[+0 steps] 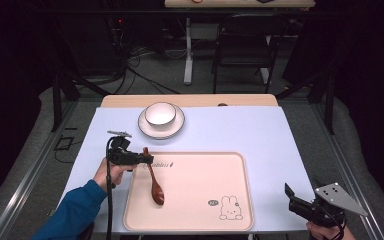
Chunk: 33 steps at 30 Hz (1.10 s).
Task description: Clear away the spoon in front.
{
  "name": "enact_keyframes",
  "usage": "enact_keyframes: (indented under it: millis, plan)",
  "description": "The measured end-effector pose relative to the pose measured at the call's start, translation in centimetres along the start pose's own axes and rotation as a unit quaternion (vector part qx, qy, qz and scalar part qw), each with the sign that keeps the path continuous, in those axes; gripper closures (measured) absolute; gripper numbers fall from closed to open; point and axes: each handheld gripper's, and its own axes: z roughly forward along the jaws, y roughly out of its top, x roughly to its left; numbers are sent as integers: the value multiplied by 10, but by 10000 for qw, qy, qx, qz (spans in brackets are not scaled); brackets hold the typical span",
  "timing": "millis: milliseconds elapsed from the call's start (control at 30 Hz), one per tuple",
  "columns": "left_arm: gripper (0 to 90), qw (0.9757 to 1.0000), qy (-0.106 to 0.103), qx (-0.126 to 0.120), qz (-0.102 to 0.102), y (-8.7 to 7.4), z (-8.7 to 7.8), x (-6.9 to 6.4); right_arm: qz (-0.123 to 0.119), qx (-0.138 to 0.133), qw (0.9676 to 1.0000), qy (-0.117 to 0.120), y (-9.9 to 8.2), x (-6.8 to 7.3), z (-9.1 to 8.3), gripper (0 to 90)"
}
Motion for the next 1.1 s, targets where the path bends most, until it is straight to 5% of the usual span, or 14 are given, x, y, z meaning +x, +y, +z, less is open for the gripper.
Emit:
enact_keyframes:
  millis: [300, 733, 1000, 1100]
  plan:
    - [724, 9986, 380, 266, 239, -1, 21, -8, -20, -6, 10000, -52, -2, 0, -5, 142]
    - [684, 9952, 792, 466, 336, -3, 28, -7, -24, 6, 10000, -60, -2, 0, -5, 142]
    - [607, 9929, 1002, 544, 329, -2, 30, -7, -17, 12, 10000, -61, -2, 0, -5, 142]
    - [512, 9910, 1136, 592, 385, -2, 30, -8, -24, 12, 10000, -55, -2, 0, -5, 142]
